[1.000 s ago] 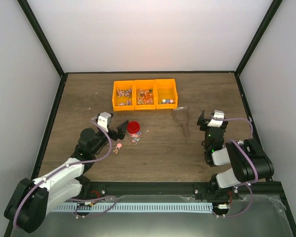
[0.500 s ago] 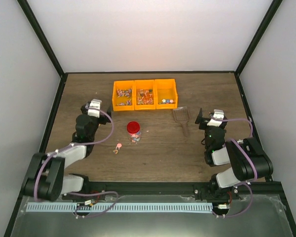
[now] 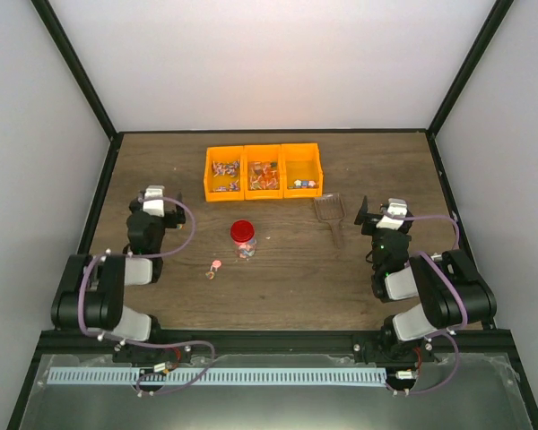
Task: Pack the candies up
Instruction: Reset both arms
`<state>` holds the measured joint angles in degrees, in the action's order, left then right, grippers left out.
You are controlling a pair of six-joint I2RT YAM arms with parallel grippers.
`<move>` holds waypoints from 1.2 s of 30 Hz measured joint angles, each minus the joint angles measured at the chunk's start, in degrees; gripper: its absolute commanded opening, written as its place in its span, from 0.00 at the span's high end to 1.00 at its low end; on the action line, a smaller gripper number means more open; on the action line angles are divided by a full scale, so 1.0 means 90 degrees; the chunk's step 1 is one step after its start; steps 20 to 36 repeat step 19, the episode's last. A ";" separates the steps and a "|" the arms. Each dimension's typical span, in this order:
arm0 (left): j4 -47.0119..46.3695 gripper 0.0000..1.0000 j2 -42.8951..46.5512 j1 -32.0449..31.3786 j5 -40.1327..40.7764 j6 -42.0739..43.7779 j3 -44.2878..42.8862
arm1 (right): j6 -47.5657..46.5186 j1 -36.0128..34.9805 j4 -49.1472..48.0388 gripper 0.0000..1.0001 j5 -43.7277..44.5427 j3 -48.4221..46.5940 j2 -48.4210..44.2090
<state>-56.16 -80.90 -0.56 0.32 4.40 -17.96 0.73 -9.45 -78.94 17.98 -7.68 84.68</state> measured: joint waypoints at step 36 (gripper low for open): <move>-0.1005 0.00 -0.0962 0.0029 0.0372 -0.0214 0.0243 | 0.0000 0.0002 0.0000 0.00 0.0000 0.0000 0.0000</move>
